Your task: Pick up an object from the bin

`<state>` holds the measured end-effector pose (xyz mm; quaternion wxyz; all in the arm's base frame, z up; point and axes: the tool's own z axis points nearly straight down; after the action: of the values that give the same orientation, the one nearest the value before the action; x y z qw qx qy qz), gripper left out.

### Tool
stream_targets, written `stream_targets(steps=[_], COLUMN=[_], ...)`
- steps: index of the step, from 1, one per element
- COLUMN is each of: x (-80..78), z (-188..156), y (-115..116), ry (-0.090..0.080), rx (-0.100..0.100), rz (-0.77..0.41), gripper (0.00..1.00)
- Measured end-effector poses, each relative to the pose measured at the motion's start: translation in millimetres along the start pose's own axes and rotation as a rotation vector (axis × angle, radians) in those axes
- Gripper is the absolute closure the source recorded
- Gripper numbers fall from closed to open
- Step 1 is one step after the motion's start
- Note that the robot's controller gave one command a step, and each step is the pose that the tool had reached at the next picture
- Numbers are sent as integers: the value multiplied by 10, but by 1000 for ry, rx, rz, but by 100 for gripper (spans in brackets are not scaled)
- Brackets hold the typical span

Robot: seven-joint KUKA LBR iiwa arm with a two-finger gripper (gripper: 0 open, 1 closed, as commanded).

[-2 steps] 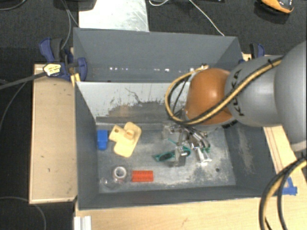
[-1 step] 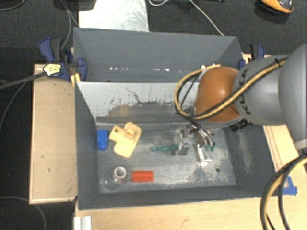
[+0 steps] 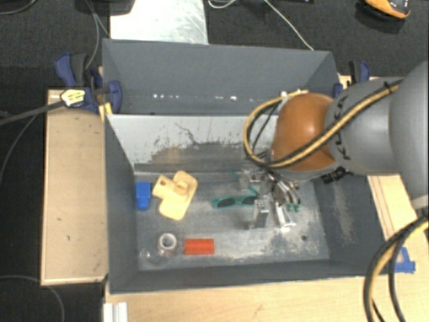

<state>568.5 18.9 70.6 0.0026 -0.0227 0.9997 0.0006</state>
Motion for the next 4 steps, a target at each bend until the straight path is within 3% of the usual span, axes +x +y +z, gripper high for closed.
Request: stream_targets(steps=[1,2,3,4], x=[1,0,1,1], z=[-2,0,-2,-2], y=[-1,0,-1,-1], ry=[0,0,0,0], rx=[0,0,0,0], rz=[1,2,3,3], gripper=[100,0,100,100])
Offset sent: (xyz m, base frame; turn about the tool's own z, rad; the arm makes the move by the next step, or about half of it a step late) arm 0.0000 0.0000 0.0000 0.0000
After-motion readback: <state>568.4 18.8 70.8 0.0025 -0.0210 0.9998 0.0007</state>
